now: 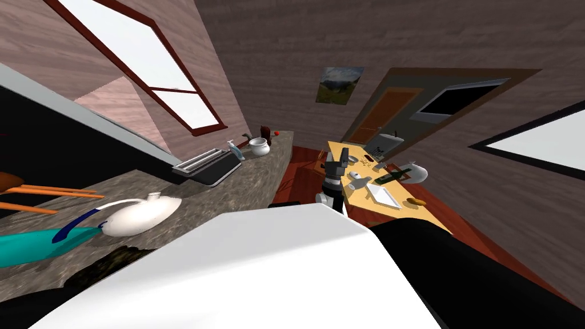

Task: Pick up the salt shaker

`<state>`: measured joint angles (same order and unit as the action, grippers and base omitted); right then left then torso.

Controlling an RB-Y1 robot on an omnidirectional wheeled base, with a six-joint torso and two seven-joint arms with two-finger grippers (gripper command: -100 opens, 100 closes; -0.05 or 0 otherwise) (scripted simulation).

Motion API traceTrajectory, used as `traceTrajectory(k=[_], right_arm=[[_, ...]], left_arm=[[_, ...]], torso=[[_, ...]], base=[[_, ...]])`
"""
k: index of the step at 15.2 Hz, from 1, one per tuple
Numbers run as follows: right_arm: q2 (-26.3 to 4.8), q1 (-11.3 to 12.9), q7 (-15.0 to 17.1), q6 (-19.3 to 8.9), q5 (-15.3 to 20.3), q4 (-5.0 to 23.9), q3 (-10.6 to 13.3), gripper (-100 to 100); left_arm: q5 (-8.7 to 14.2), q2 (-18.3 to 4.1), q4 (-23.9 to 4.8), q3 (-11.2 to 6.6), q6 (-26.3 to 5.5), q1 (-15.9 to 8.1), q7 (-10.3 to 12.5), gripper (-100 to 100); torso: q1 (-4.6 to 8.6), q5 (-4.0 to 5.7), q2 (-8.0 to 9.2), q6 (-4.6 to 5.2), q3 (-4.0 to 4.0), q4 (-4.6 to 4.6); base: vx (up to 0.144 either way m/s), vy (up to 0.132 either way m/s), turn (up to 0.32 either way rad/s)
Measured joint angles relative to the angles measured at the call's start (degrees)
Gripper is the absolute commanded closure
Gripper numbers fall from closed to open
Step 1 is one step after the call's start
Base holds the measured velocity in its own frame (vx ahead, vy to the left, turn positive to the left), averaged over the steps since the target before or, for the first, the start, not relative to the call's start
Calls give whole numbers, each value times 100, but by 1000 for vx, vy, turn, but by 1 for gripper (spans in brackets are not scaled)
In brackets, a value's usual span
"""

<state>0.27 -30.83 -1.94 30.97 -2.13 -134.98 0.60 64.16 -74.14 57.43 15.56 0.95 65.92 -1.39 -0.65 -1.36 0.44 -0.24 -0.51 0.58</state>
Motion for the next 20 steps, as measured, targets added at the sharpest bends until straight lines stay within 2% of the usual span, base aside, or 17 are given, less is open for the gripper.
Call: traceTrajectory(k=[1, 2, 3, 4, 5, 6, 8, 9, 10, 11, 12, 13, 14, 15, 17, 18, 20], right_arm=[[0, 0, 0, 0, 0, 0, 0, 0], [0, -1, 0, 0, 0, 0, -1, 0], [0, -1, 0, 0, 0, 0, -1, 0], [0, 0, 0, 0, 0, 0, 0, 0], [0, -1, 0, 0, 0, 0, -1, 0], [0, -1, 0, 0, 0, 0, 0, 0], [0, 0, 0, 0, 0, 0, 0, 0], [0, -1, 0, 0, 0, 0, -1, 0], [0, -1, 0, 0, 0, 0, -1, 0], [0, 0, 0, 0, 0, 0, 0, 0], [0, 0, 0, 0, 0, 0, 0, 0], [0, -1, 0, 0, 0, 0, -1, 0], [0, -1, 0, 0, 0, 0, -1, 0], [0, 0, 0, 0, 0, 0, 0, 0], [0, 0, 0, 0, 0, 0, 0, 0], [0, -1, 0, 0, 0, 0, -1, 0], [0, 0, 0, 0, 0, 0, 0, 0]], left_arm=[[-55, 26, 26, -98, -61, 13, -24, 100], [-237, 48, 184, -448, -234, 65, -49, 100], [-360, -37, 233, -491, -336, -4, 13, 100], [-465, -87, 227, -452, -374, -64, 95, 100], [-676, -132, 389, -733, -542, -40, 178, 100], [-807, -230, 464, -811, -648, -64, 285, 100], [-1021, -299, 462, -769, -718, -147, 415, 100], [-1075, -425, 492, -750, -799, -289, 498, 100], [-1228, -486, 606, -920, -928, -284, 600, 100], [-1371, -496, 649, -1002, -1010, -288, 661, 100], [-1472, -505, 652, -1009, -1042, -301, 688, 100], [-1427, -648, 596, -880, -1025, -452, 732, 100], [-1481, -733, 660, -936, -1066, -459, 814, 100], [-1689, -683, 790, -1146, -1213, -417, 893, 100], [-1957, -683, 858, -1265, -1376, -438, 955, 100], [-2083, -784, 971, -1406, -1480, -434, 1042, 100], [-2273, -897, 988, -1448, -1608, -582, 1155, 100]], torso=[[-2, 0, -1, 2, 1, 0], [-2, 0, -2, -5, 1, 0], [-1, 0, 1, -14, 0, -1], [1, 0, 2, -8, 0, -1], [2, 4, 0, -5, 0, 0], [4, 5, 1, -8, 0, -2], [3, 3, -1, 1, 2, -2], [0, 4, -5, 1, 4, -2], [4, 6, -4, -6, 3, -2], [5, 5, -2, -6, 2, -2], [4, 5, -1, -3, 2, -2], [1, 8, -1, -9, 2, -3], [5, 6, 1, -14, 0, -2], [7, 3, 2, -7, -1, 0], [4, 7, -2, 3, 2, -1], [4, 13, -4, -2, 3, -2], [10, 10, -1, -7, 2, -2]], base=[[-8, -2, 257], [-8, -12, 333], [-5, -17, 134], [-13, -14, 305], [-14, -20, 251], [-10, -18, 71], [-8, -11, 121], [-11, -17, 263], [-6, -16, 116], [-2, -10, 27], [-10, -9, 276], [-12, -14, 291], [-9, -11, 123], [-6, -11, 8], [-8, -5, 103], [-10, -28, 242], [-5, -12, 93]])
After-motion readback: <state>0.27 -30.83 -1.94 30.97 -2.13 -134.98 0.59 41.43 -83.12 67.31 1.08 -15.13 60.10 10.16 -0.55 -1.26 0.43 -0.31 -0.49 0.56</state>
